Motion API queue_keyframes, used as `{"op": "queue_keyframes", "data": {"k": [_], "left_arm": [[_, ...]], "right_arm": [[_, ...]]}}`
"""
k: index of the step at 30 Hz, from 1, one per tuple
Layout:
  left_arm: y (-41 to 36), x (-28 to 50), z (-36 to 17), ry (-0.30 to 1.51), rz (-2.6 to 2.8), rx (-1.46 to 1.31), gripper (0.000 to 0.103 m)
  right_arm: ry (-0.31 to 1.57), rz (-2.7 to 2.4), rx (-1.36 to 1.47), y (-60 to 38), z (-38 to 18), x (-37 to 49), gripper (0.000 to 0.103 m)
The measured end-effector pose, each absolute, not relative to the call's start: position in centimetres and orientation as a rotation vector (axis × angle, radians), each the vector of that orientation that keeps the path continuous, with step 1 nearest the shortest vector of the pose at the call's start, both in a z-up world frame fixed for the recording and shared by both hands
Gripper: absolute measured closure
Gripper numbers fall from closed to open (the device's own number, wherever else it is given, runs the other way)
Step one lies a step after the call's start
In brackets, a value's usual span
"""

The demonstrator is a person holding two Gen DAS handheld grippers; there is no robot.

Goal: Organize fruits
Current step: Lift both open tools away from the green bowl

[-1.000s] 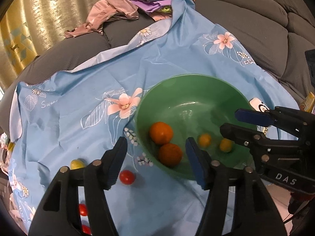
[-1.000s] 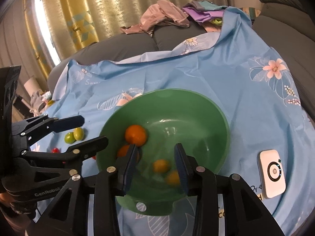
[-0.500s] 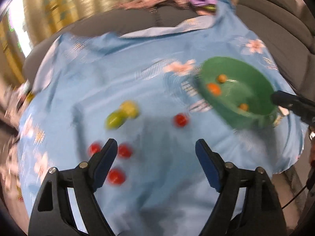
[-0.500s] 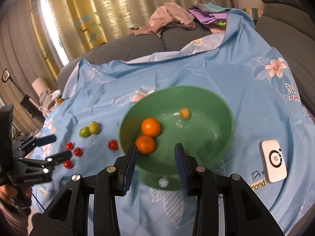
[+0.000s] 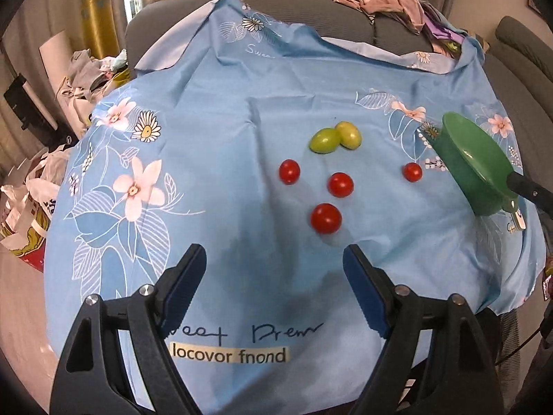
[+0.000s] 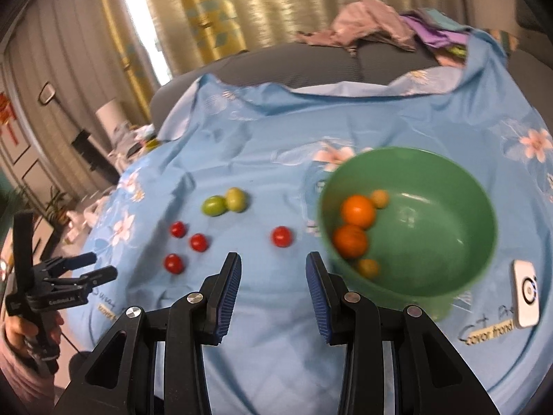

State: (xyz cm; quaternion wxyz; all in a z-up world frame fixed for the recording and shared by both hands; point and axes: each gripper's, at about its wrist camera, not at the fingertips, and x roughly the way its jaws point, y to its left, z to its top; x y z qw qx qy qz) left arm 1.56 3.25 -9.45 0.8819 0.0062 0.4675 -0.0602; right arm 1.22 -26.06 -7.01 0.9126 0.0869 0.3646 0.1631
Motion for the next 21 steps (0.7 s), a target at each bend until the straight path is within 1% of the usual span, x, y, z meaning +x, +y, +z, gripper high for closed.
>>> {"op": "queue_keyframes", "data": {"k": [11, 21], "left_arm": [[4.5, 1.6, -11.0, 0.995, -0.19, -0.028, 0.022], [4.6, 2.8, -11.0, 0.976, -0.249, -0.043, 0.022]], "right_arm": [[0.805, 0.385, 0.094, -21.8, -7.6, 2.5, 0.064], [0.818, 0.396, 0.066, -19.7, -7.6, 4.1, 0.064]]}}
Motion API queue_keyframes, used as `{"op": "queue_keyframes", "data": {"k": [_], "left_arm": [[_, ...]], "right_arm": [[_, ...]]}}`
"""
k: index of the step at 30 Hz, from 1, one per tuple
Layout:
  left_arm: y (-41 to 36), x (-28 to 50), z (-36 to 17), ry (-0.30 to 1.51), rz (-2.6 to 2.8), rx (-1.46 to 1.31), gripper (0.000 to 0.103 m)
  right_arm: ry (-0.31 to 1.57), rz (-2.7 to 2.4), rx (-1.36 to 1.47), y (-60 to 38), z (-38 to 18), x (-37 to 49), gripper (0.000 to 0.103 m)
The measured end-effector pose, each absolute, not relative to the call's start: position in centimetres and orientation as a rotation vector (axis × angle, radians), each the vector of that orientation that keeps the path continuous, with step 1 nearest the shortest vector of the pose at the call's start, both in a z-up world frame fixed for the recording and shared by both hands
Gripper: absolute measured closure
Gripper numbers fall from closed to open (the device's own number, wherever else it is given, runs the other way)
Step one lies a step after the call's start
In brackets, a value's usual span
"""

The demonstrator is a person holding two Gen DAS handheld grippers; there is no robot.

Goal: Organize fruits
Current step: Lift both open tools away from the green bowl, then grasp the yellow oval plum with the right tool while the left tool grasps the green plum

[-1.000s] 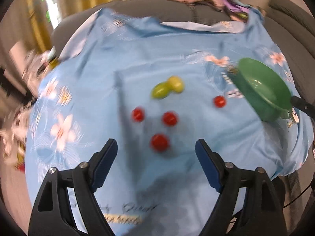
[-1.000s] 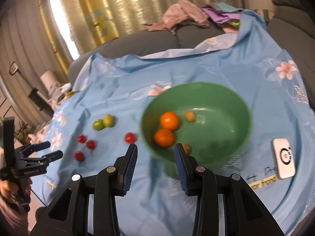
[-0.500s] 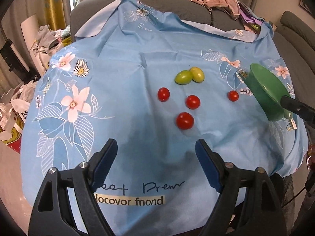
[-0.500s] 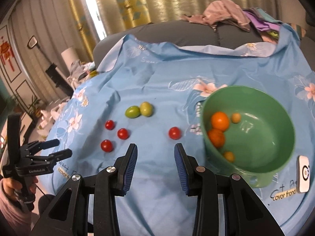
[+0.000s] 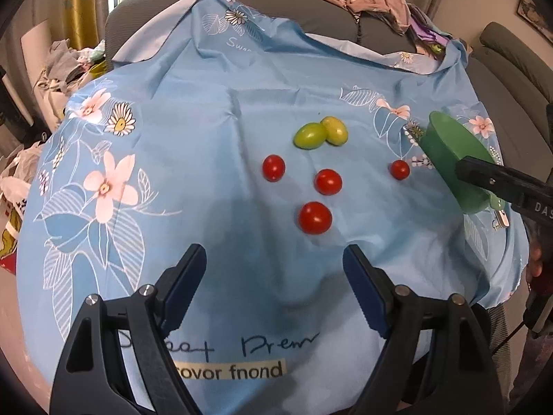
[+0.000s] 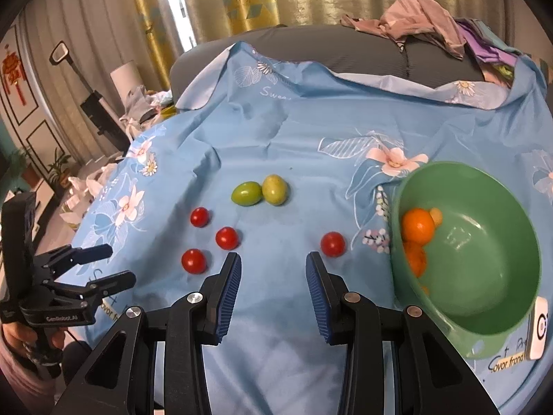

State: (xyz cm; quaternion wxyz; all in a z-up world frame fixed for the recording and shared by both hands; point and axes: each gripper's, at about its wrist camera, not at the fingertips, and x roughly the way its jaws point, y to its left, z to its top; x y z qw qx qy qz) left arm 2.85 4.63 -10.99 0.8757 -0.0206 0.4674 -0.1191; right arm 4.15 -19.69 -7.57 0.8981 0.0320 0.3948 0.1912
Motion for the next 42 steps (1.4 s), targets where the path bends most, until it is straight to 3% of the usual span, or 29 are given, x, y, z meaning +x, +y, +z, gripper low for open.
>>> {"op": "queue_keyframes", "data": {"k": [42], "left_arm": [[-1.6, 18.9, -15.5, 1.069, -0.476, 0.137, 0.024]], "right_arm": [[1.013, 0.478, 0.008, -14.2, -13.9, 19.0, 0.063]]}}
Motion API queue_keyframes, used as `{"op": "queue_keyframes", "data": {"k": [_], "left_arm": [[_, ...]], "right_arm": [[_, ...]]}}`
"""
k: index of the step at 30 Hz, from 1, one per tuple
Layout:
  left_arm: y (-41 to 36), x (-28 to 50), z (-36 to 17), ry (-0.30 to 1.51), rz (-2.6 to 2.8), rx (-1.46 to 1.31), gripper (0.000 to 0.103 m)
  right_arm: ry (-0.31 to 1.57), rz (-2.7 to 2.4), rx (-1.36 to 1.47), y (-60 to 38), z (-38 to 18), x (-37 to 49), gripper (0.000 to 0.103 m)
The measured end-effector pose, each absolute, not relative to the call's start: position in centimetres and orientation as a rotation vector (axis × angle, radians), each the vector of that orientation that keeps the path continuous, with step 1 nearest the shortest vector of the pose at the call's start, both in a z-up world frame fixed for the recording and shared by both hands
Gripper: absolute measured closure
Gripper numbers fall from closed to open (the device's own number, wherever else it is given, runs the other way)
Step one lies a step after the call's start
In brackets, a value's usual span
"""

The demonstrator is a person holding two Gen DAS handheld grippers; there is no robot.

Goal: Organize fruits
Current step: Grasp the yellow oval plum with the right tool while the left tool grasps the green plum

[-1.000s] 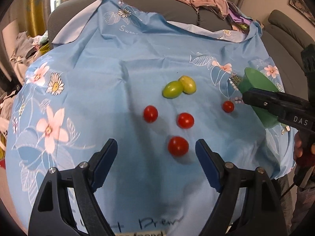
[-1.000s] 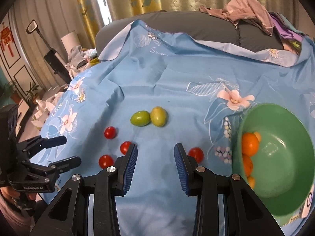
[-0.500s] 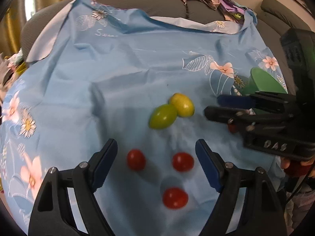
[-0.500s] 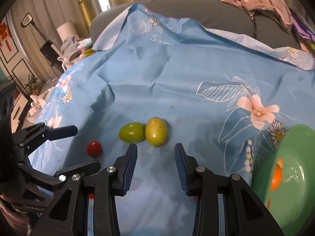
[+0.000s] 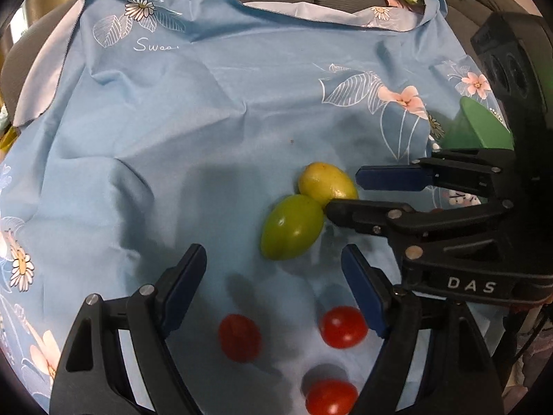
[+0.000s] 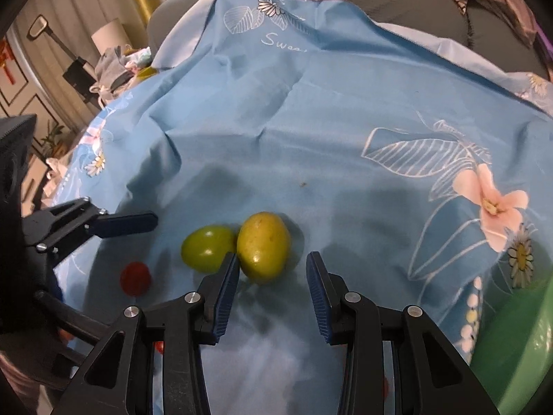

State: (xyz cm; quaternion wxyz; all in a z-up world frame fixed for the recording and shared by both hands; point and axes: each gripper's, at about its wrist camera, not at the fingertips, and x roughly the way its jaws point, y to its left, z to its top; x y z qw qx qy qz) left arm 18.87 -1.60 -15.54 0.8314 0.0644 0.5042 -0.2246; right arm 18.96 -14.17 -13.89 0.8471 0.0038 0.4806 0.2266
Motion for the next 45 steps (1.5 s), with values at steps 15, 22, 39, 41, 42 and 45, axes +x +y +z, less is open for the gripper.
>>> {"op": "queue_keyframes", "data": {"k": [15, 22, 39, 41, 42, 45], "left_arm": [[-2.0, 21.1, -16.4, 1.091, -0.478, 0.086, 0.059], [-2.4, 21.0, -16.3, 1.083, -0.483, 0.077, 0.068], [-2.8, 21.2, -16.8, 1.066, -0.466, 0.17, 0.069], [-2.4, 21.2, -16.8, 1.067, -0.453, 0.147, 0.069], [-2.1, 21.2, -16.7, 1.064, -0.447, 0.134, 0.069], [-1.5, 21.0, -16.7, 1.069, -0.438, 0.089, 0.069]], "right_arm": [[1.022, 0.533, 0.092, -14.2, -14.0, 20.6, 0.063], [1.039, 0.53, 0.12, -14.1, -14.2, 21.1, 0.063], [1.056, 0.529, 0.143, -14.5, -14.6, 21.7, 0.058], [1.06, 0.568, 0.172, -14.7, -15.1, 21.4, 0.064], [1.048, 0.568, 0.172, -14.8, -15.2, 21.2, 0.064], [1.032, 0.56, 0.172, -14.7, -15.3, 20.6, 0.064]]}}
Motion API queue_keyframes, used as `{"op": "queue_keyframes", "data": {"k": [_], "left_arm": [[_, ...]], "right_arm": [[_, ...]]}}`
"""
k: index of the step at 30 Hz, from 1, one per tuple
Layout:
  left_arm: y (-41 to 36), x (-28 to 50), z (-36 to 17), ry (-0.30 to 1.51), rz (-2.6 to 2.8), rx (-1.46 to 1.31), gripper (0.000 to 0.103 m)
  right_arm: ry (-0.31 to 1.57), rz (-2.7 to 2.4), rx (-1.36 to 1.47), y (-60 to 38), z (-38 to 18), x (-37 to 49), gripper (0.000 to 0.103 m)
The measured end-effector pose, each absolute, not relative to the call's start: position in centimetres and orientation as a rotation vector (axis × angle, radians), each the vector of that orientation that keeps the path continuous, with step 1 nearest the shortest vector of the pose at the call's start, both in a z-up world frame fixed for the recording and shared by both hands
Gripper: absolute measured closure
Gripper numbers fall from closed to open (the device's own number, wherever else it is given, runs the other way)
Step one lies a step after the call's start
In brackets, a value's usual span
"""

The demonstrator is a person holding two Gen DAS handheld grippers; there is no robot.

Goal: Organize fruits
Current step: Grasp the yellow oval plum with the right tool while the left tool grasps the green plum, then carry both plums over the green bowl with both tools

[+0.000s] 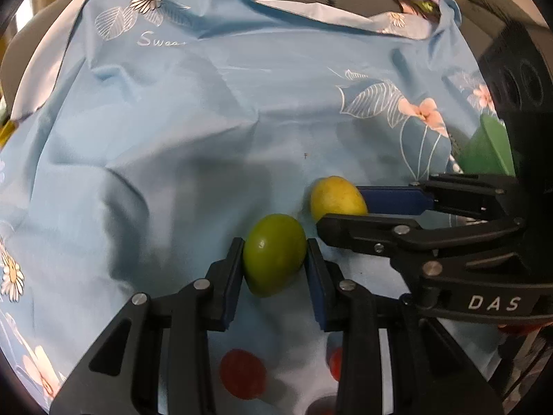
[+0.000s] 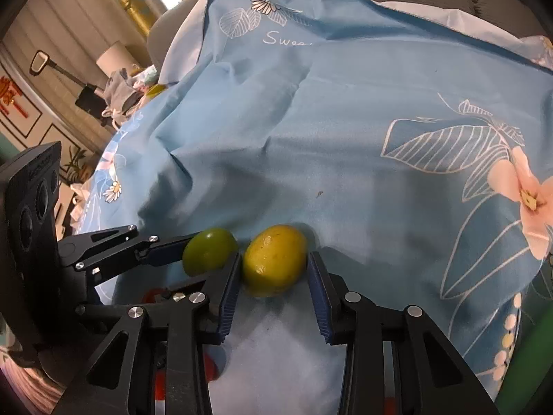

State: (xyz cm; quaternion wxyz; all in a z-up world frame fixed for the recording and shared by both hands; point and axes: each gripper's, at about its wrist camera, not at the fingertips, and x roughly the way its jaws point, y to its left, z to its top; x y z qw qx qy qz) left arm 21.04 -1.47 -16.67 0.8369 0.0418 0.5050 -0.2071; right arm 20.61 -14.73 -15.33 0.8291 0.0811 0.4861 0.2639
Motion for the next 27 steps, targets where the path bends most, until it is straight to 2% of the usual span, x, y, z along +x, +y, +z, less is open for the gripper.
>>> {"op": "queue_keyframes", "data": {"k": [11, 27], "left_arm": [[0.5, 18.0, -13.8, 1.037, -0.371, 0.004, 0.069], [1.2, 8.2, -8.4, 0.92, -0.293, -0.028, 0.069]], "right_arm": [[0.949, 0.553, 0.203, -16.5, -12.7, 17.4, 0.064], [0.829, 0.544, 0.231, -19.9, -8.7, 7.0, 0.064]]}}
